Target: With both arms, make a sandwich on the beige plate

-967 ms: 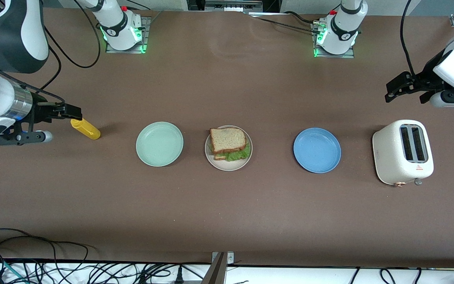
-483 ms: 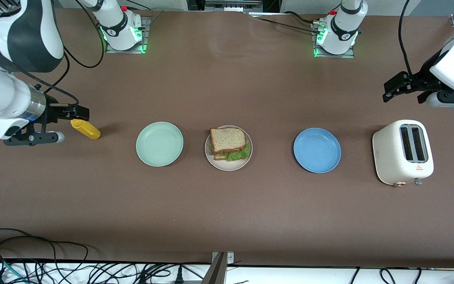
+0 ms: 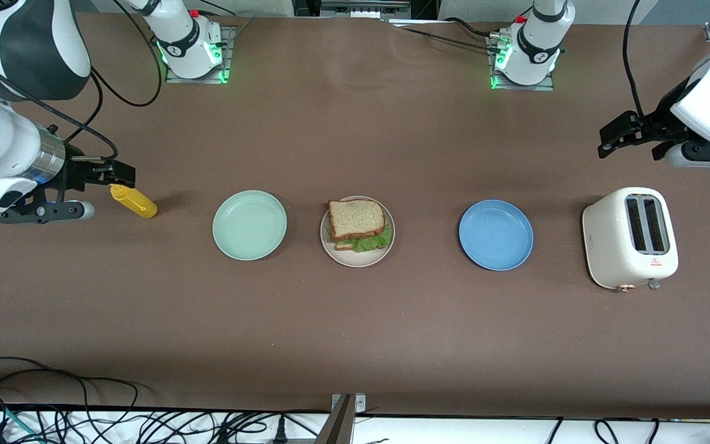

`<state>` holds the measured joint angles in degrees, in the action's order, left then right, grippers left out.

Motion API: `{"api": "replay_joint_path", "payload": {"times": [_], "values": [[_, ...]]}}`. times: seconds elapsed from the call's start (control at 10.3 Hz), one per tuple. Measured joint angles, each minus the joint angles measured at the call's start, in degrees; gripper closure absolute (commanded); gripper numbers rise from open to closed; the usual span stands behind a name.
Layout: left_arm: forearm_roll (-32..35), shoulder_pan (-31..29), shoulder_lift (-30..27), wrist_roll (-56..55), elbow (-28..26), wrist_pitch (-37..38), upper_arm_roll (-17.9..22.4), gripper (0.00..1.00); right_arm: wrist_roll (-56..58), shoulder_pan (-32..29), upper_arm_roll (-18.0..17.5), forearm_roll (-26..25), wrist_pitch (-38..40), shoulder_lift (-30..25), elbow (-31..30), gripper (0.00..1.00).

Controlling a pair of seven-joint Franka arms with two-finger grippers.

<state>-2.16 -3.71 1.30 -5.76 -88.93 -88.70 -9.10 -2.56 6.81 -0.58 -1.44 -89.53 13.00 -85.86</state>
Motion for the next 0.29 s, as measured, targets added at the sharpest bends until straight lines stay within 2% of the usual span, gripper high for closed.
{"api": "replay_joint_path", "payload": {"times": [0.19,0.29], "values": [[0.0,0.0,0.0,0.0,0.0,0.1,0.01,0.0,-1.5,-1.03,-0.96,0.0,-0.09,-0.01,0.0,0.0],[0.0,-0.01,0.0,0.0,0.0,0.2,0.02,0.0,-2.04,-2.74,-2.97,0.0,-0.22,-0.02,0.0,0.0]]}}
